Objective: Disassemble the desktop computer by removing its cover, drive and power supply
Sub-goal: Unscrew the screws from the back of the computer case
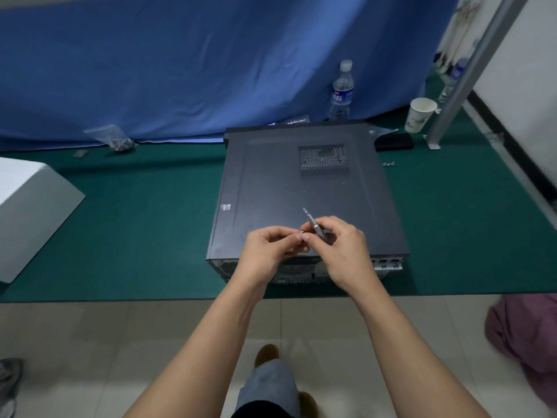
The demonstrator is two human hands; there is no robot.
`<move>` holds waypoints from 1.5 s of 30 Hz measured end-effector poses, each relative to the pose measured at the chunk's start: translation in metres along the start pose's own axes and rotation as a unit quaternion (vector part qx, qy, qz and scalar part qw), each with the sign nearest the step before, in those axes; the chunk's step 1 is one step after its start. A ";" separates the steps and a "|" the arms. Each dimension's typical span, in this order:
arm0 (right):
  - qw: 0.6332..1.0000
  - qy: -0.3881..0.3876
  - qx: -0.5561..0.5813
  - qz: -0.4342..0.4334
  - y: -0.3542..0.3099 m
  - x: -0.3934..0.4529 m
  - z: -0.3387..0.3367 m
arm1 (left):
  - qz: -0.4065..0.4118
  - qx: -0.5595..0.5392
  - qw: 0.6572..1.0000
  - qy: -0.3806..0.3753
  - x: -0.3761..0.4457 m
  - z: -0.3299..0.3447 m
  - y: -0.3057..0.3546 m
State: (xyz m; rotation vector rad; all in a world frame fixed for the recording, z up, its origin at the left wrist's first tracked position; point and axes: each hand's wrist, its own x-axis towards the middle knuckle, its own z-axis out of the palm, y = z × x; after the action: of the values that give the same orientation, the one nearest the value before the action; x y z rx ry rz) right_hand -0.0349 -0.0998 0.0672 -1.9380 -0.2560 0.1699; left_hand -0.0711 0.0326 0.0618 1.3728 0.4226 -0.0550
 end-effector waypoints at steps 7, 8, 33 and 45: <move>0.997 0.054 -0.056 0.007 0.019 0.044 -0.042 | -0.001 0.062 0.994 -0.090 0.049 0.040 0.019; 0.996 0.059 -0.058 0.014 0.023 0.053 -0.047 | 0.003 0.081 0.992 -0.095 0.059 0.045 0.020; 0.953 0.103 -0.199 0.203 0.211 0.306 -0.169 | 0.217 0.659 0.720 -0.019 0.306 0.145 0.013; 0.945 0.074 -0.244 0.204 0.256 0.342 -0.161 | 0.206 0.660 0.722 -0.019 0.303 0.147 0.017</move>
State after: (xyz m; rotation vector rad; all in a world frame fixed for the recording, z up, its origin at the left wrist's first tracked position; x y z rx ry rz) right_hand 0.3592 -0.2472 -0.1096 -2.4688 0.2317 0.2482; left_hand 0.2514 -0.0419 -0.0003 2.8653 -0.0595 -0.0081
